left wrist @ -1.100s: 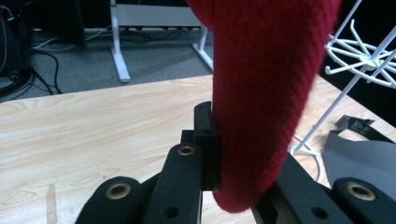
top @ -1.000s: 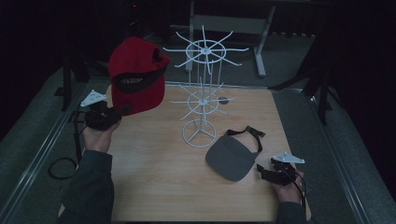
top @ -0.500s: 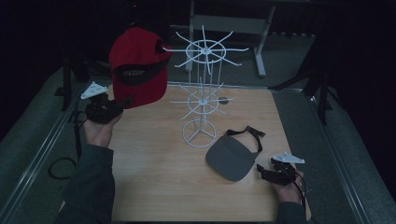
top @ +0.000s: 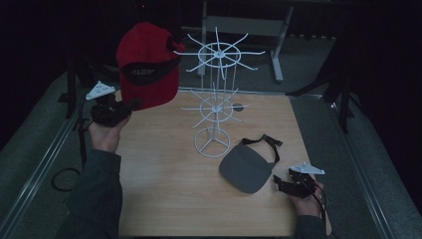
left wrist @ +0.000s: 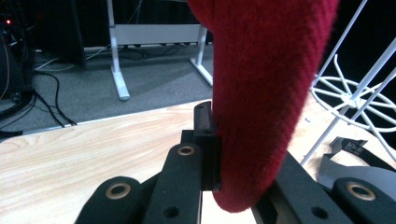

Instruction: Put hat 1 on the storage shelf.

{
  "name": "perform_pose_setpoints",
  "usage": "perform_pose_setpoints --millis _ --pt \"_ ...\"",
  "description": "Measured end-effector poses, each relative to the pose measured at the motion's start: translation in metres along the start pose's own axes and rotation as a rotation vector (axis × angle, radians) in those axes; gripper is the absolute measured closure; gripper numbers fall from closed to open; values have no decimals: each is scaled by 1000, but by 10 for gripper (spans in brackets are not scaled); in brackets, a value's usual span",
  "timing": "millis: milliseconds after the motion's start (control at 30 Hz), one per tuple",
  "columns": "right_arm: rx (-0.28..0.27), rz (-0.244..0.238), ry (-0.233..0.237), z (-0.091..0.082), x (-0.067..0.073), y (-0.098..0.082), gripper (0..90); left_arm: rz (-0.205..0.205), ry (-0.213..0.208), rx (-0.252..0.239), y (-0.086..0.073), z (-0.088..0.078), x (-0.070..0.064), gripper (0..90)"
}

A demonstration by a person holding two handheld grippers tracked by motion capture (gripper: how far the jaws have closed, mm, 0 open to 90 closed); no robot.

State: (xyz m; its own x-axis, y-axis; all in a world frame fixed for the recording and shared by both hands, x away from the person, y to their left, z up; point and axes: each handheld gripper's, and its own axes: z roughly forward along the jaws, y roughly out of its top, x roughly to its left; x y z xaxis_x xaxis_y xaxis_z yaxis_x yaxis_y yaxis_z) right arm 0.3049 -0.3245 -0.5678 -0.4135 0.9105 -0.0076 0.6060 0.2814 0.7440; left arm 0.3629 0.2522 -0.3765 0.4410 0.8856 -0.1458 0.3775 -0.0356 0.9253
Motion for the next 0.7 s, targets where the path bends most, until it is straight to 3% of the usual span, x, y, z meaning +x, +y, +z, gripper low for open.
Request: perform_pose_setpoints --millis 700 --pt "0 0 0 0 0 0 289 -7 -10 -73 26 -2 -9 860"
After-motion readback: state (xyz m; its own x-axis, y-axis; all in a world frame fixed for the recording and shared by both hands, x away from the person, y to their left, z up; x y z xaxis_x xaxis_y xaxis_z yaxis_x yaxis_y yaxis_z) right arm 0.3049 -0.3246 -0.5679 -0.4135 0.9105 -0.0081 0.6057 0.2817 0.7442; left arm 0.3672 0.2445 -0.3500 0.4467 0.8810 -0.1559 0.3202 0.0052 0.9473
